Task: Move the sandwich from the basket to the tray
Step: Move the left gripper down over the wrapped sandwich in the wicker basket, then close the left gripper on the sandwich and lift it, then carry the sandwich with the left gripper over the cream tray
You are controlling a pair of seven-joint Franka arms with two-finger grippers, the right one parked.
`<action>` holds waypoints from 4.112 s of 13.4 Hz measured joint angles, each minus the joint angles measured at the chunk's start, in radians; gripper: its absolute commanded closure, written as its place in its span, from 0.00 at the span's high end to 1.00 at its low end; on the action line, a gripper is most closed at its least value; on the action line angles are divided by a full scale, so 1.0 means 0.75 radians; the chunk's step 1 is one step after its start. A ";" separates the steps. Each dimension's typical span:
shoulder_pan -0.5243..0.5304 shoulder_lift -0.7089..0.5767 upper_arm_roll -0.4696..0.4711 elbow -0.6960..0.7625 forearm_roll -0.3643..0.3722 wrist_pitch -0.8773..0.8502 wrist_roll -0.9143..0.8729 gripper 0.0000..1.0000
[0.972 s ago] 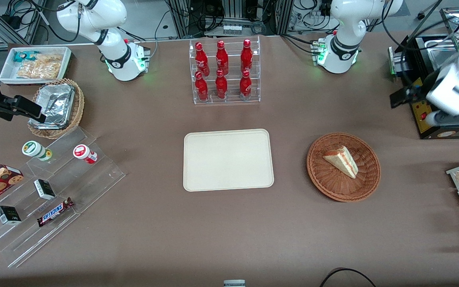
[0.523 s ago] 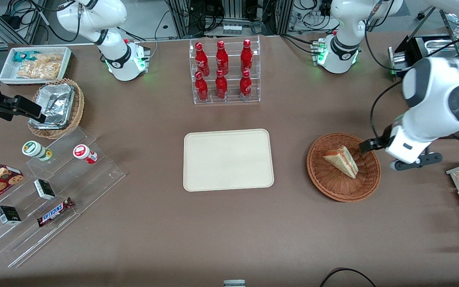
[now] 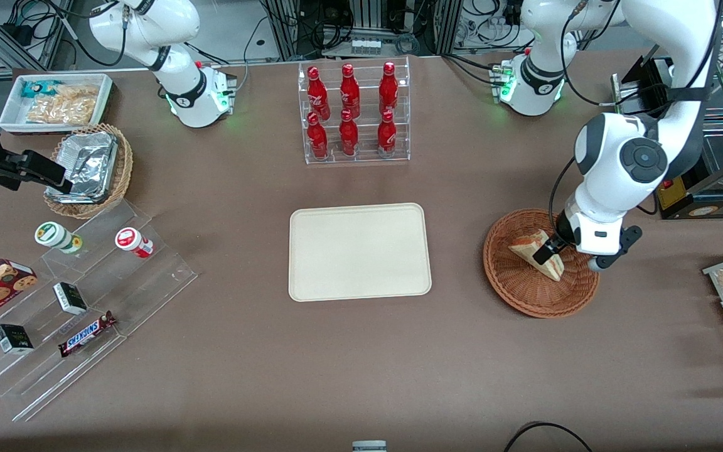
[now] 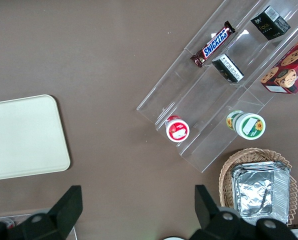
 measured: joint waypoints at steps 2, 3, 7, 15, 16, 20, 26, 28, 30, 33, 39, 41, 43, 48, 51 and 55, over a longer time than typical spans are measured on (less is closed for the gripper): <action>0.000 0.019 0.000 -0.024 0.000 0.017 -0.063 1.00; 0.000 0.034 0.001 -0.026 0.000 0.021 -0.074 1.00; 0.001 0.128 0.003 -0.028 0.000 0.084 -0.083 1.00; 0.015 0.216 0.015 -0.027 0.001 0.134 -0.083 0.07; 0.015 0.216 0.015 -0.027 0.001 0.134 -0.083 0.05; 0.015 0.195 0.015 0.020 0.002 0.010 -0.074 0.03; -0.027 0.096 -0.006 0.514 0.033 -0.755 -0.046 0.03; -0.100 0.103 -0.015 0.654 0.035 -0.864 -0.047 0.04; -0.203 0.136 -0.021 0.732 0.035 -0.886 -0.047 0.04; -0.406 0.253 -0.026 0.808 0.034 -0.839 -0.054 0.05; -0.752 0.526 -0.029 0.920 0.036 -0.383 -0.148 0.00; -0.811 0.595 -0.028 0.925 0.037 -0.229 -0.160 0.00; -0.849 0.663 -0.028 0.931 0.055 -0.150 -0.151 0.00; -0.889 0.722 -0.028 0.937 0.074 -0.150 0.004 0.01; -0.919 0.734 -0.029 0.936 0.074 -0.177 0.048 0.04; -0.924 0.805 -0.026 0.940 0.077 -0.169 0.058 0.21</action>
